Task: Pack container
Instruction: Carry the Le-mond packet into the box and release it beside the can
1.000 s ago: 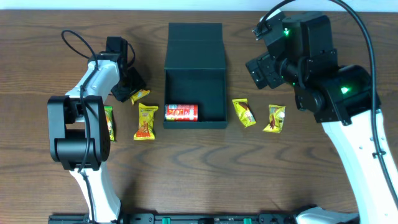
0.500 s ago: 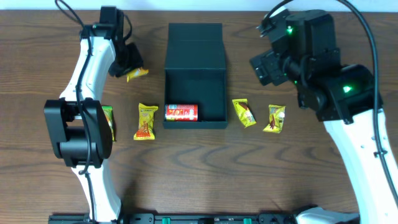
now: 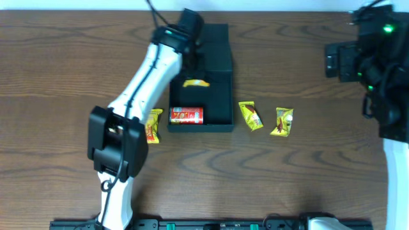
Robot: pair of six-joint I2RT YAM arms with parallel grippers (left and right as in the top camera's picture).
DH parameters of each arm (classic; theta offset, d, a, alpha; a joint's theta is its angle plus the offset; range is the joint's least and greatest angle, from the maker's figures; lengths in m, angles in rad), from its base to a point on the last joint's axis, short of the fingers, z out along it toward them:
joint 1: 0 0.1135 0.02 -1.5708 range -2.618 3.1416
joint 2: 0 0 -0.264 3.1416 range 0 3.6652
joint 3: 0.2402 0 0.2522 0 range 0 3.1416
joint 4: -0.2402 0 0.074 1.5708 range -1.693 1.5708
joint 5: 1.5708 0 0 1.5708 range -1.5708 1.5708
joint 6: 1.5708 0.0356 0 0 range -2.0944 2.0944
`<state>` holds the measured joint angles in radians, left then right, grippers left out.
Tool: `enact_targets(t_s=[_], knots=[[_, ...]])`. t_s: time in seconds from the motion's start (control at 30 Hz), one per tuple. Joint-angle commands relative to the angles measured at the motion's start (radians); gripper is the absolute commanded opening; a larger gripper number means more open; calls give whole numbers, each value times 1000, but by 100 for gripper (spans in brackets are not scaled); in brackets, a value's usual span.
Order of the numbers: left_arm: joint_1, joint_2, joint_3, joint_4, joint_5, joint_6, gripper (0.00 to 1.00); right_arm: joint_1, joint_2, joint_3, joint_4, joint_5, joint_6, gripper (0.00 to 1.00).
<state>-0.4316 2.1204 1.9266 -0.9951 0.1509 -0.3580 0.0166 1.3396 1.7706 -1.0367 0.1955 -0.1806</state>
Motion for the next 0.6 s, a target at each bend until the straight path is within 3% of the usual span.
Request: enact_targets(t_s=[0.0, 0.57], knots=[[-49, -2, 17, -5, -5, 0, 38, -37, 4, -6, -6, -55, 45, 99], [-107, -2, -61, -30, 106, -47, 39, -42, 4, -6, -5, -73, 45, 99]])
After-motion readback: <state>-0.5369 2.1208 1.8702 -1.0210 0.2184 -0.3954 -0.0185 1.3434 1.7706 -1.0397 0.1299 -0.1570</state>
